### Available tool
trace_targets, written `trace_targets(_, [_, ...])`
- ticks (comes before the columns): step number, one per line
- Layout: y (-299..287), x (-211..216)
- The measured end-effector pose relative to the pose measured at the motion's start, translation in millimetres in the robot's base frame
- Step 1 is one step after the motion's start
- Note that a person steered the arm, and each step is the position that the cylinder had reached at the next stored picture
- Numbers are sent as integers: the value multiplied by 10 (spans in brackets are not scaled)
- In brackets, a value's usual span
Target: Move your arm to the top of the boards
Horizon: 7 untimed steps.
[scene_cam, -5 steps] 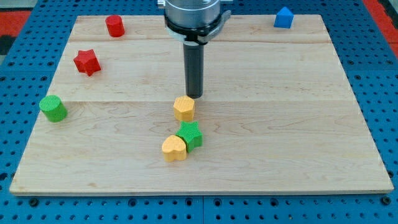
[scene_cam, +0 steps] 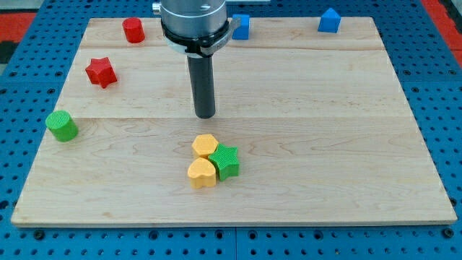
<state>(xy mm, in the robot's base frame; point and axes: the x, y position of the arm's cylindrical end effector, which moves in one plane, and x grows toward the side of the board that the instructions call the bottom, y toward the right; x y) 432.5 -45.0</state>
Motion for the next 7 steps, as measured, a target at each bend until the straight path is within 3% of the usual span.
trace_targets(1, [33,-14])
trace_targets(2, [565,-489])
trace_targets(5, [1414,-2238])
trace_targets(7, [1381,-2404])
